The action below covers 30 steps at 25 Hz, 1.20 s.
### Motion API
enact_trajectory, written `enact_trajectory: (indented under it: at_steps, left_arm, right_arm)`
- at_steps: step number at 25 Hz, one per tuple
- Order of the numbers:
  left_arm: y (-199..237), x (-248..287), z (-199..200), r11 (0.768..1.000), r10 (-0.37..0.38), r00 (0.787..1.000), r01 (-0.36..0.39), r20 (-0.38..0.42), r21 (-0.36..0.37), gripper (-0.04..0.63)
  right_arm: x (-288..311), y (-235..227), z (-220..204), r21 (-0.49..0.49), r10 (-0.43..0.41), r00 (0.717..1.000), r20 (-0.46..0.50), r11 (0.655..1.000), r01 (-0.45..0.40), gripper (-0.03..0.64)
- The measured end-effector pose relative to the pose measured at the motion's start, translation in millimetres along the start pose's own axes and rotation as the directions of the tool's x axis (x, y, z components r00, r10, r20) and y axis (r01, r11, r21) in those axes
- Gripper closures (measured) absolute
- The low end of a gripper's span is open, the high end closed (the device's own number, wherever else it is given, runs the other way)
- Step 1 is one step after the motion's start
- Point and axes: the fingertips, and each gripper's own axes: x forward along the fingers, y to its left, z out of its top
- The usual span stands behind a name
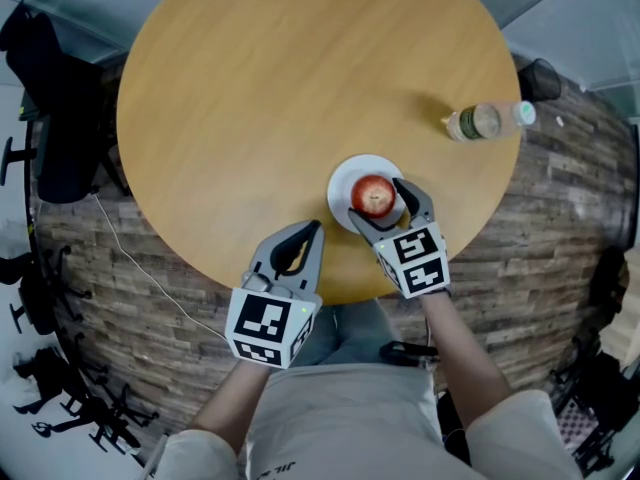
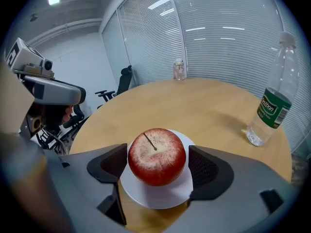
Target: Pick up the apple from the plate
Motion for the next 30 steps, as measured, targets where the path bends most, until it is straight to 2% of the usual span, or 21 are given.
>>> enact_trajectory:
  at_steps: [8,18,30]
  left_arm:
    - [4.9,0.1,-2.9,1.000,0.005,1.000,-0.005,-0.008,-0.007,0.592]
    - [6.3,-2.0,-2.7,1.000,0.005,1.000,-0.005,-0.010,-0.006,0.592]
    - [-3.5,-12.8,9.3,1.000,-0.010,1.000,0.009,0.019,0.023,0.592]
  right_arm:
    - [7.1,1.0,-6.1,-0.004,0.002,0.999,-0.036,1.000,-0.002,0.230]
    - [3.0,-0.5,-3.7,0.006,-0.004,0.999,-0.037,1.000,0.004,0.230]
    - [-26.1,7.9,20.3,0.034,0.015,1.000,0.027,0.999,-0.016,0.230]
